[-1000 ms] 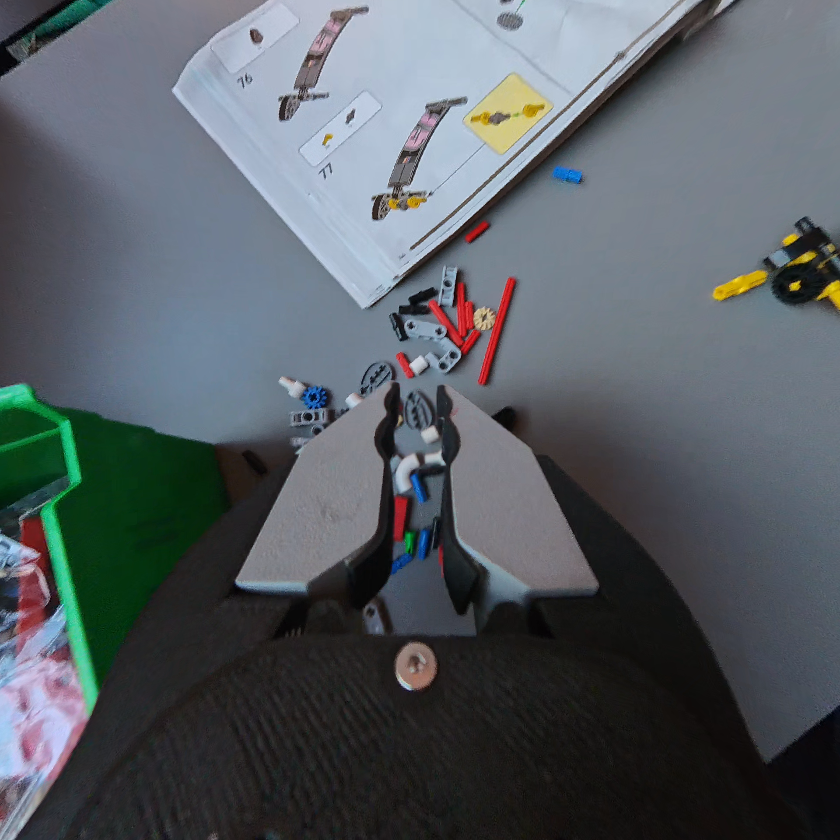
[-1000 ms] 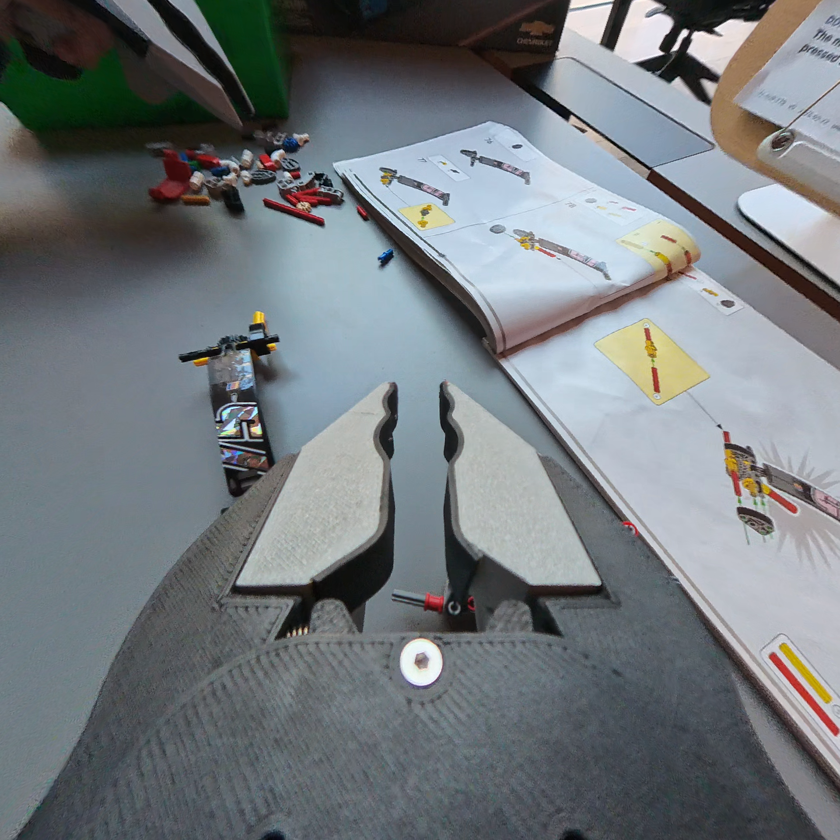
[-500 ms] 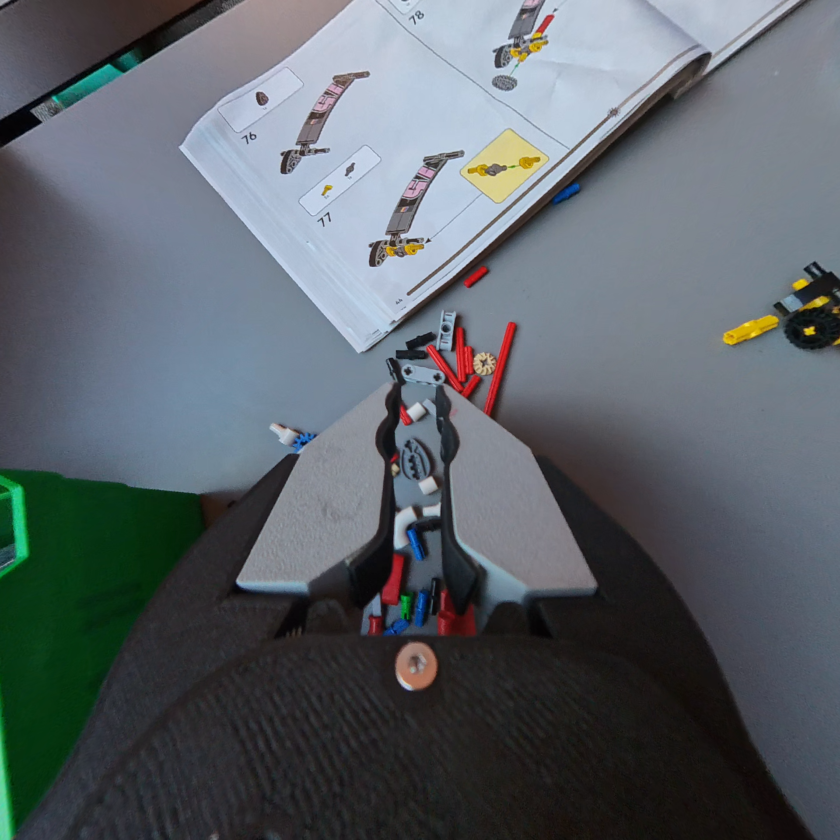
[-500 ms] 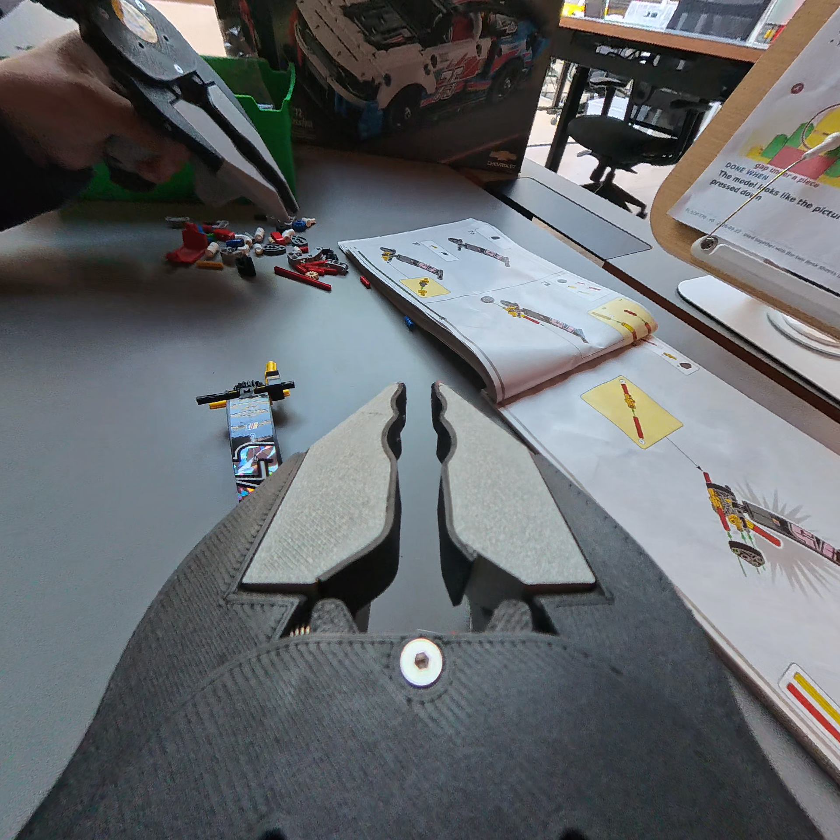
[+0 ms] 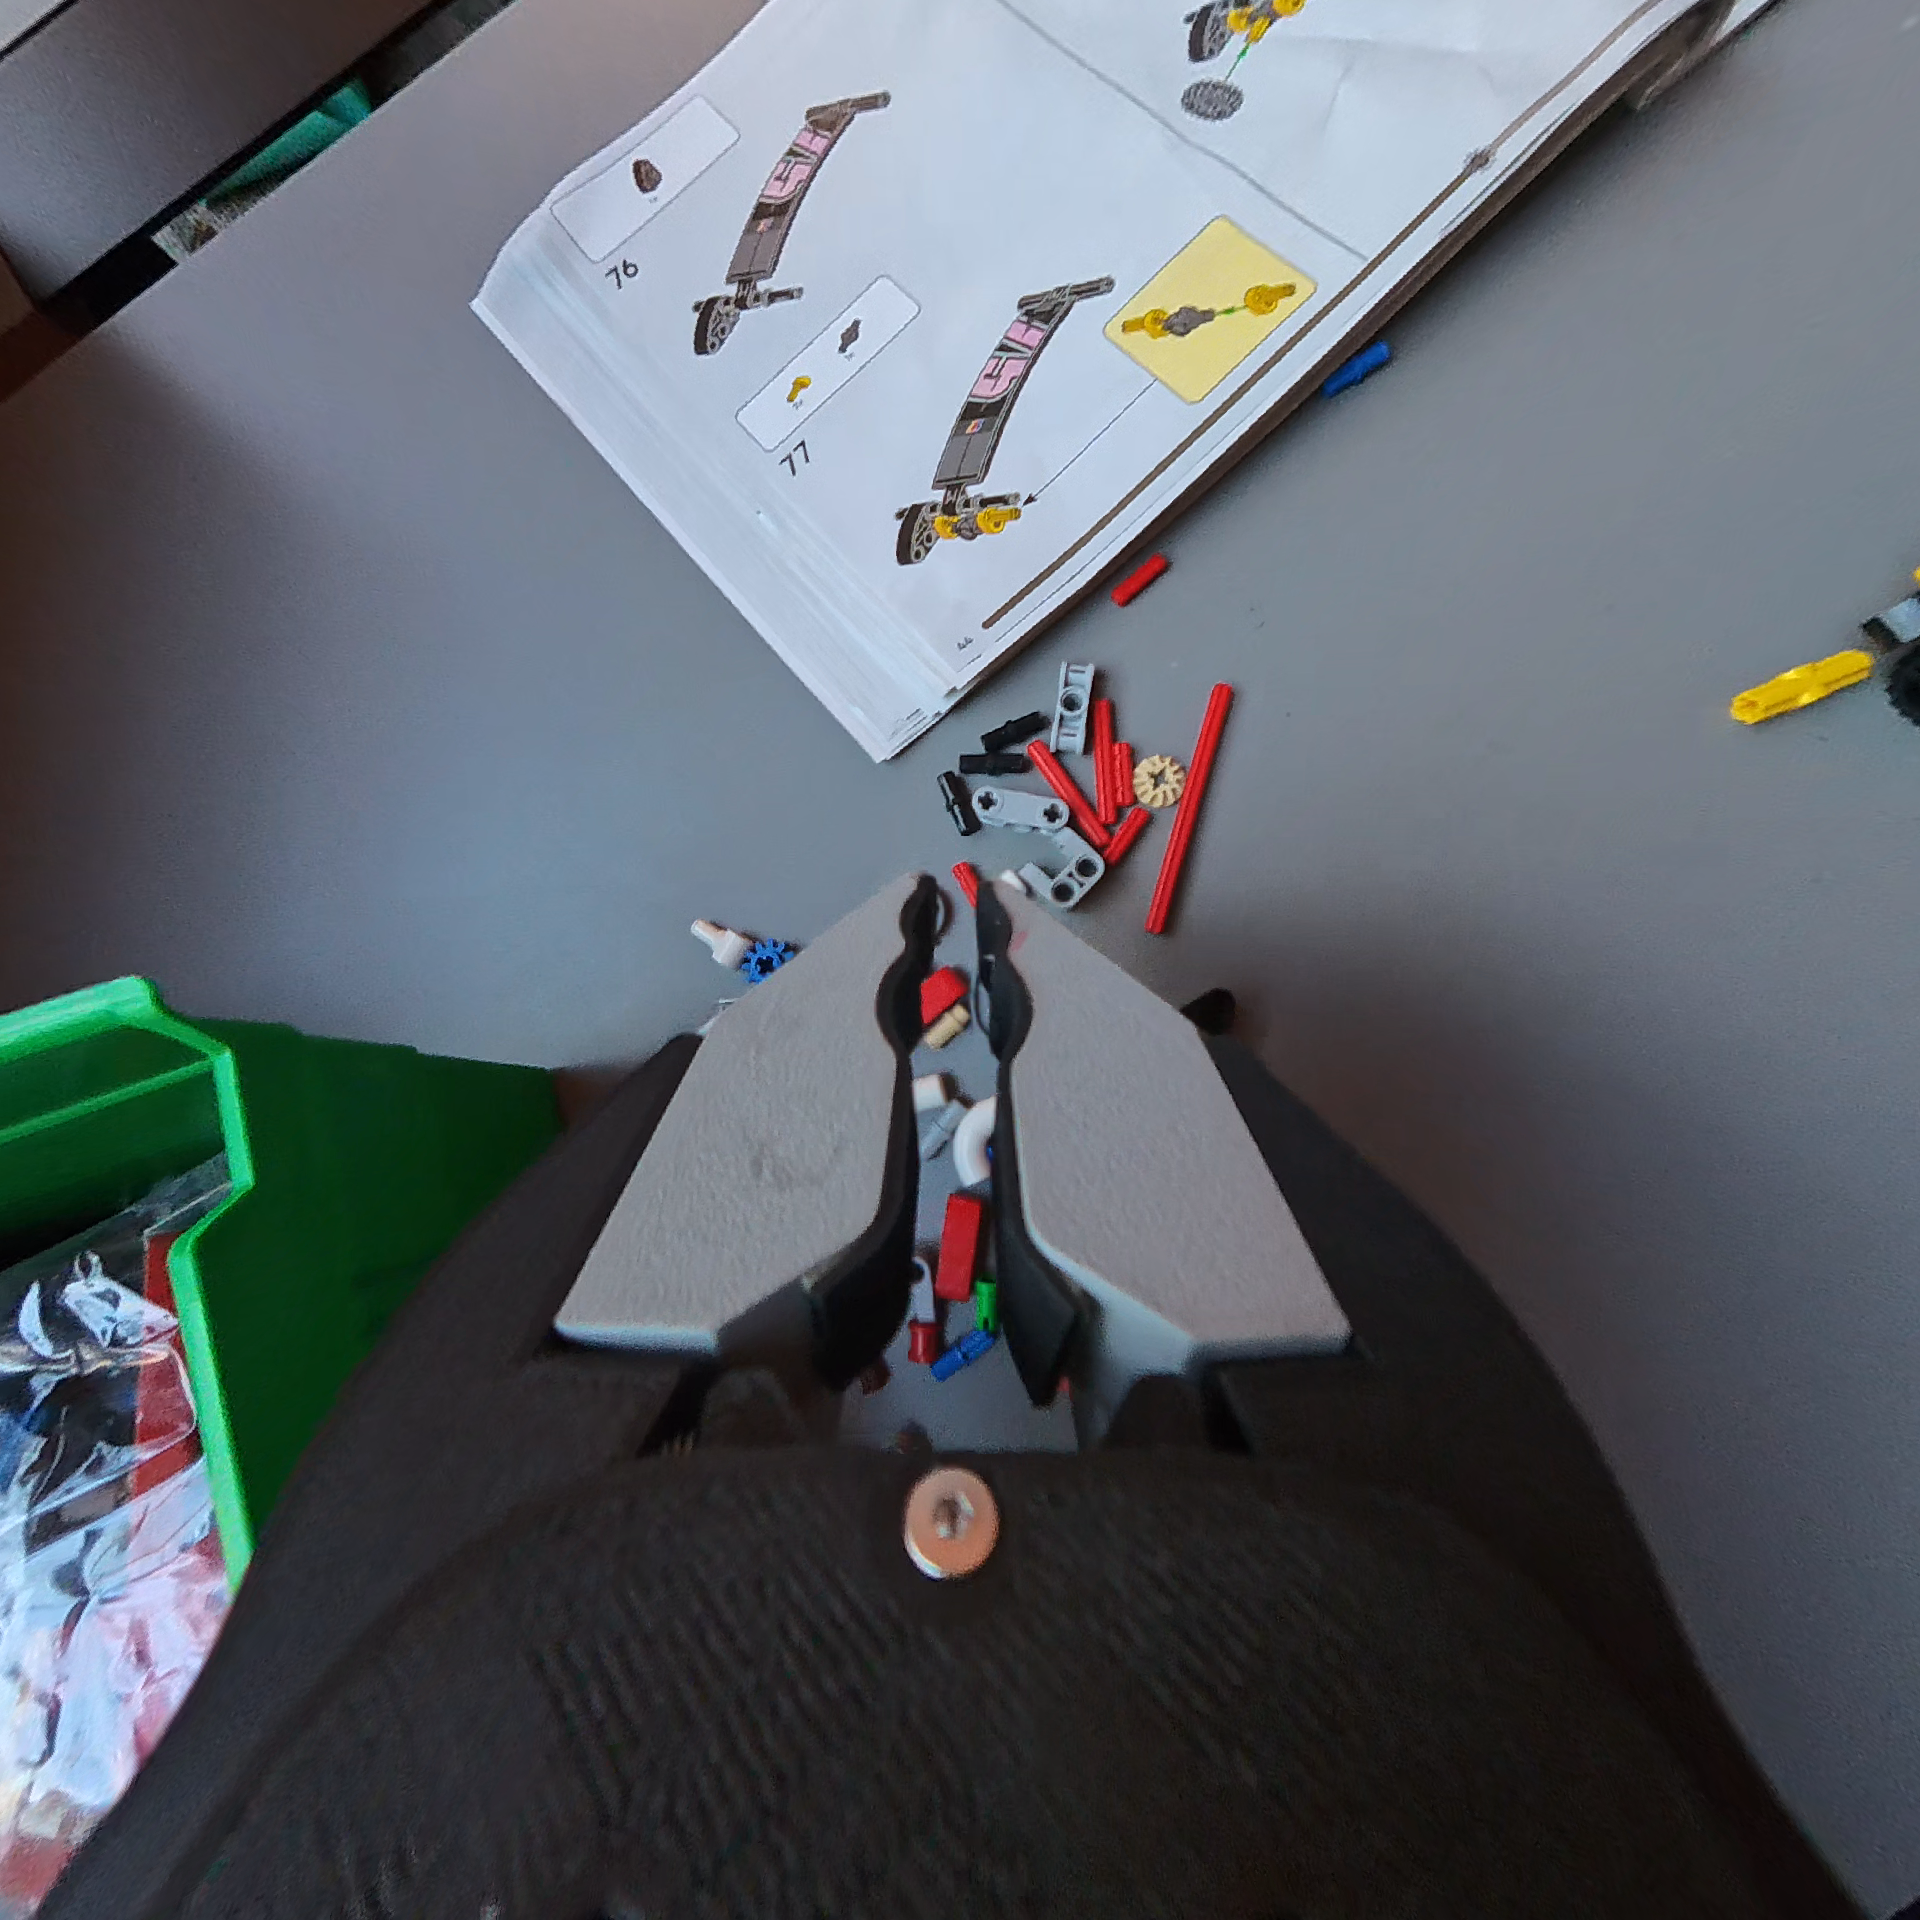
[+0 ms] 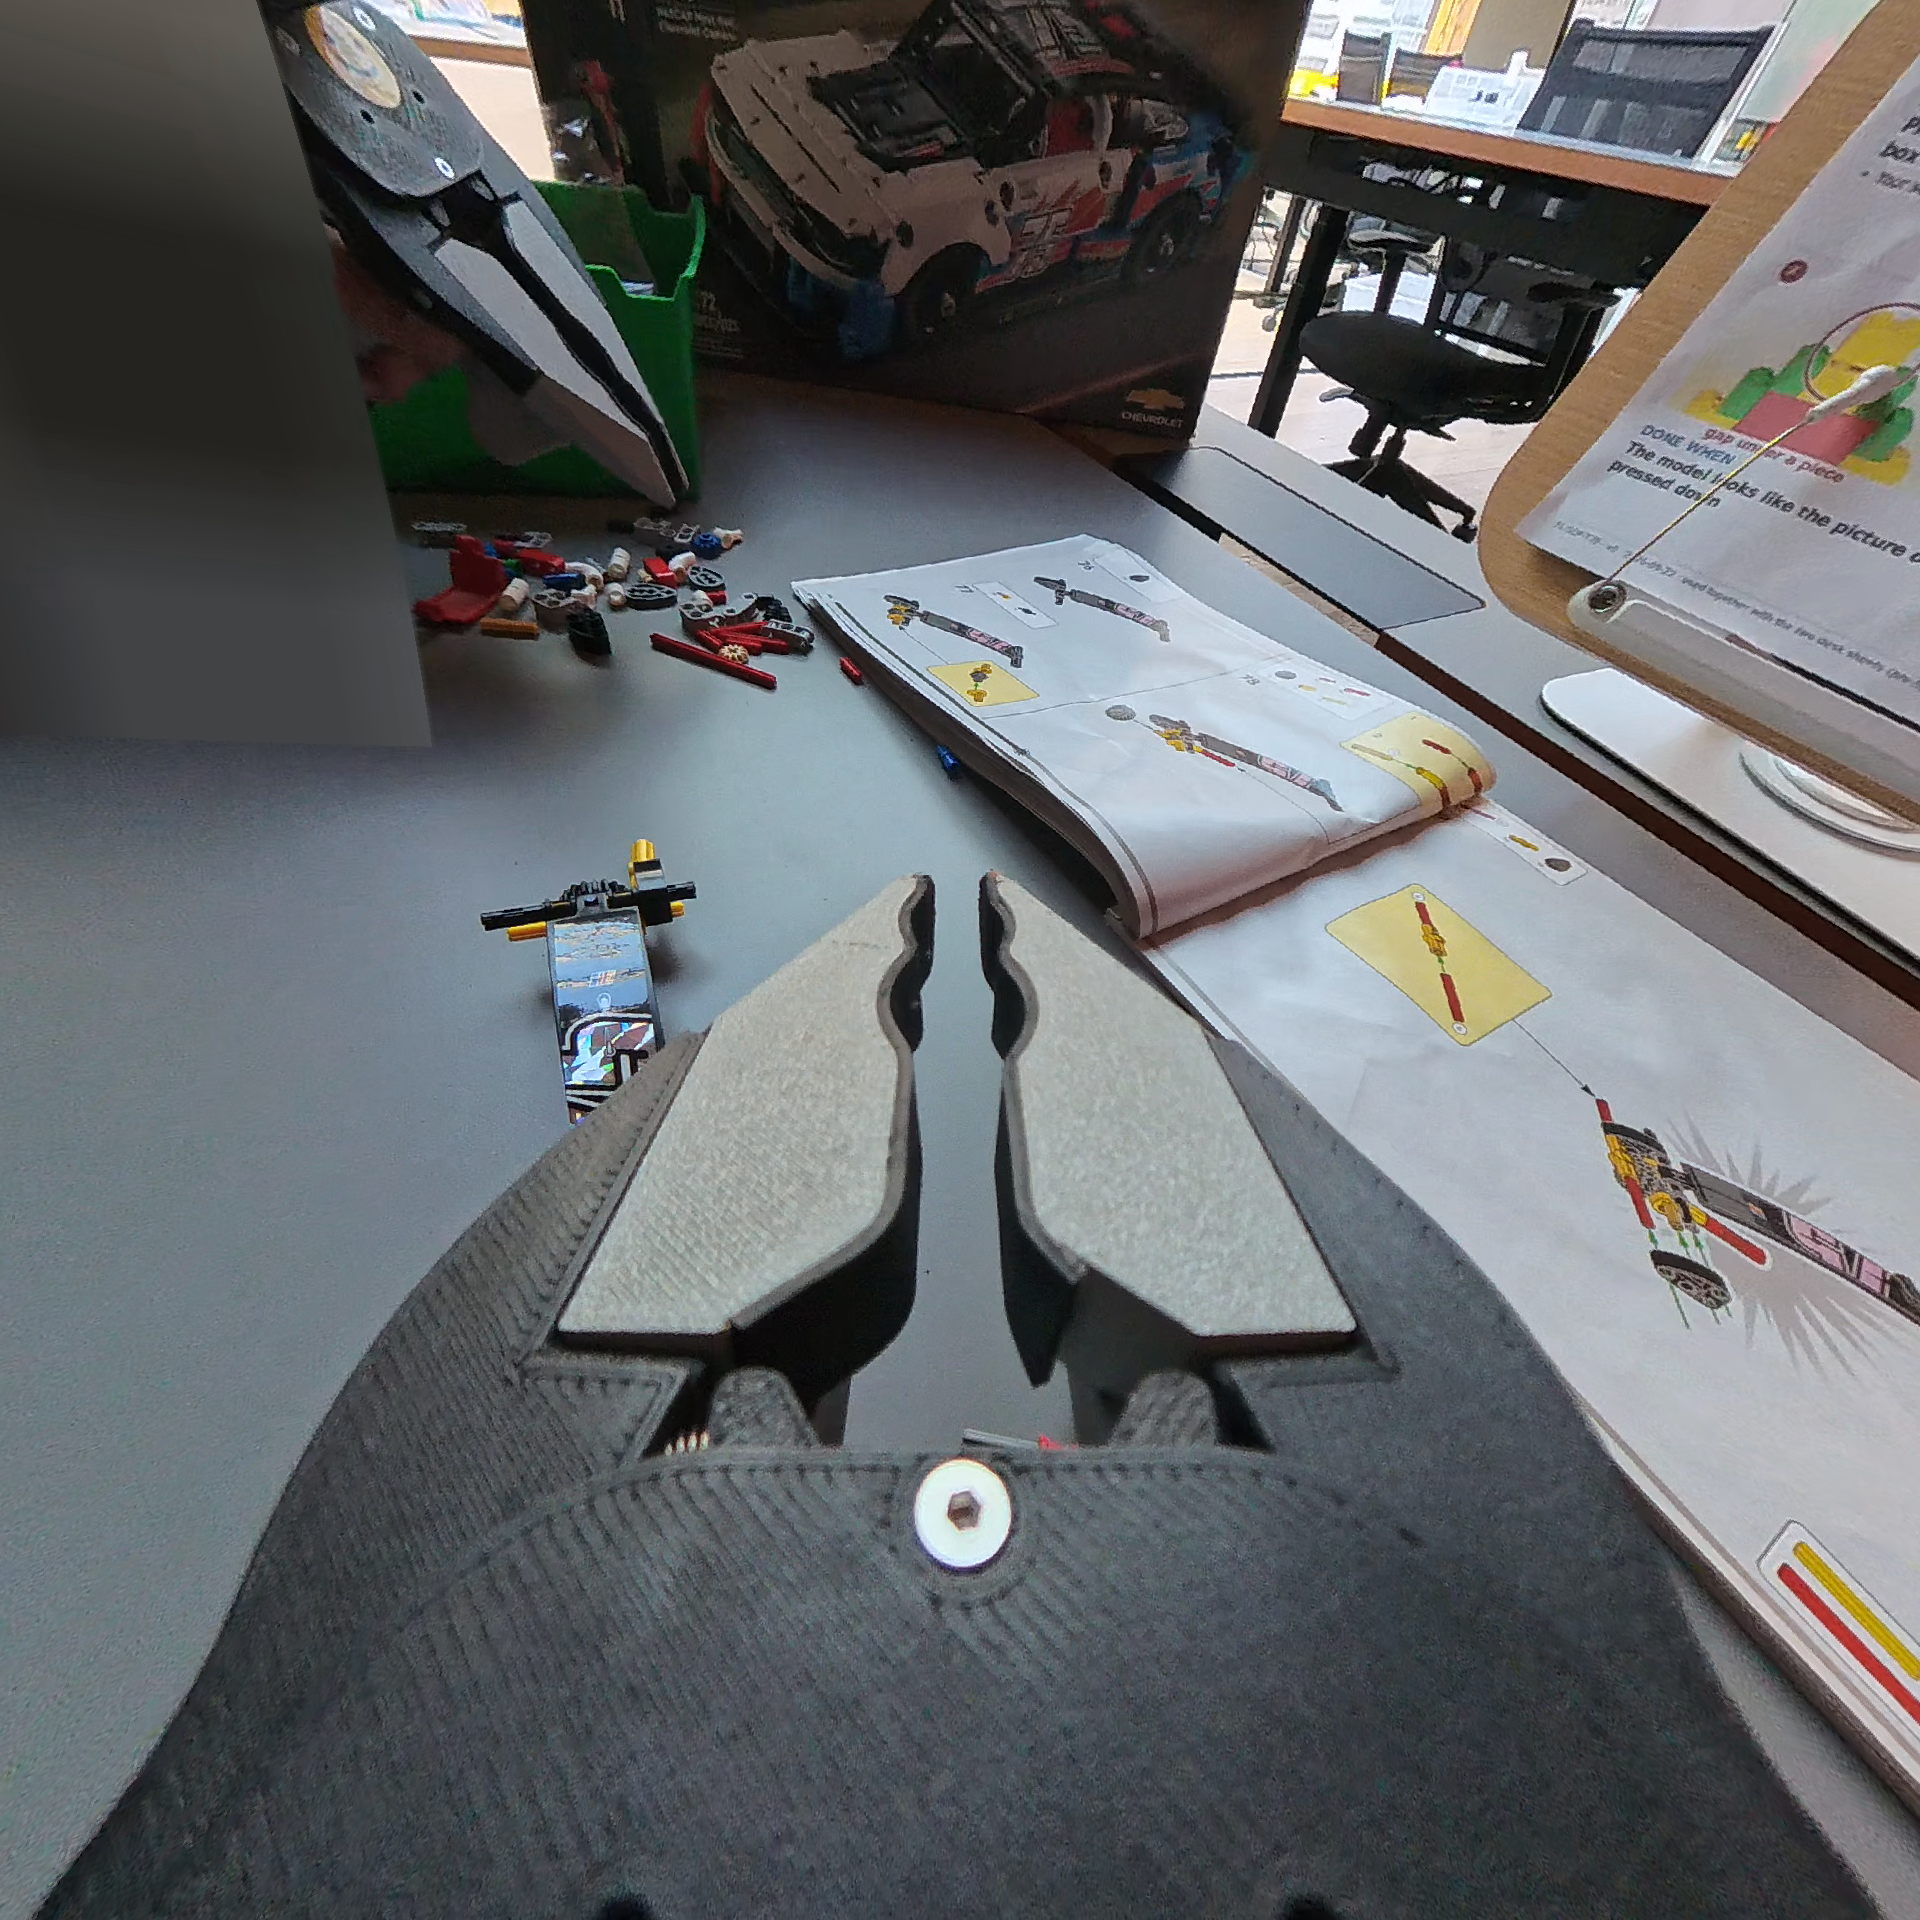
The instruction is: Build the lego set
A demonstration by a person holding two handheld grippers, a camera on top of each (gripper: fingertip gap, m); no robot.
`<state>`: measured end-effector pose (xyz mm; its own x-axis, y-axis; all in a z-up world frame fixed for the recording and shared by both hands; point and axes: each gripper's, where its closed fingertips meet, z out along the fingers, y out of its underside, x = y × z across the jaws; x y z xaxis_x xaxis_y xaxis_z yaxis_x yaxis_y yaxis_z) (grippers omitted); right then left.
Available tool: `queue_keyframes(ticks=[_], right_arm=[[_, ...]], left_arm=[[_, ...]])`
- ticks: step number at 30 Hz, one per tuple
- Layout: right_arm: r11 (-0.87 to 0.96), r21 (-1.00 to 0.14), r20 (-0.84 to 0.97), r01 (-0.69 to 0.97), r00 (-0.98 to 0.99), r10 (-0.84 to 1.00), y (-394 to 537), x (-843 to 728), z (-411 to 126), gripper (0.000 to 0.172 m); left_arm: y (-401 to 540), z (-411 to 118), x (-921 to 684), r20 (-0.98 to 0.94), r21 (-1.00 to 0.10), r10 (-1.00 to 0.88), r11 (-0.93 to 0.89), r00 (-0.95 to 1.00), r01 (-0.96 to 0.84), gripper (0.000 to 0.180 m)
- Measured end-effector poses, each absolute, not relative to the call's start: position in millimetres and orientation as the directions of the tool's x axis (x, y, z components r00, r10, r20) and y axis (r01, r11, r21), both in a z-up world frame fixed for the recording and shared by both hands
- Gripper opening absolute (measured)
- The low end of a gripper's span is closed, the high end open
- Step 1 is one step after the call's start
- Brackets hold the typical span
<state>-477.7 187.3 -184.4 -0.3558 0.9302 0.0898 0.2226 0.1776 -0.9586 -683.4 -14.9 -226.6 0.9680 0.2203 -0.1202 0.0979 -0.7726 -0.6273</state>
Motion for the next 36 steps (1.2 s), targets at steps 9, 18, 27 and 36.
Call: queue_keyframes(ticks=[9,18,27,36], right_arm=[[0.174,-0.956,0.078,0.237,-0.364,0.928,184,-480,-190,0.005],[0.18,-0.96,0.086,0.217,-0.383,0.92,179,-475,-184,0.005],[0.2,-0.96,0.105,0.197,-0.407,0.907,173,-471,-178,0.004],[0.196,-0.966,0.115,0.167,-0.4,0.909,174,-467,-169,0.003]], left_arm=[[12,-249,-671,-0.045,-0.581,0.188,-0.804,0.981,0.127,0.009],[19,-272,-675,-0.09,-0.463,0.169,-0.88,0.982,0.108,0.009],[19,-273,-670,-0.042,-0.43,0.151,-0.895,0.988,0.119,0.001],[59,-234,-611,0.045,-0.53,0.01,-0.847,0.999,0.032,0.0]])
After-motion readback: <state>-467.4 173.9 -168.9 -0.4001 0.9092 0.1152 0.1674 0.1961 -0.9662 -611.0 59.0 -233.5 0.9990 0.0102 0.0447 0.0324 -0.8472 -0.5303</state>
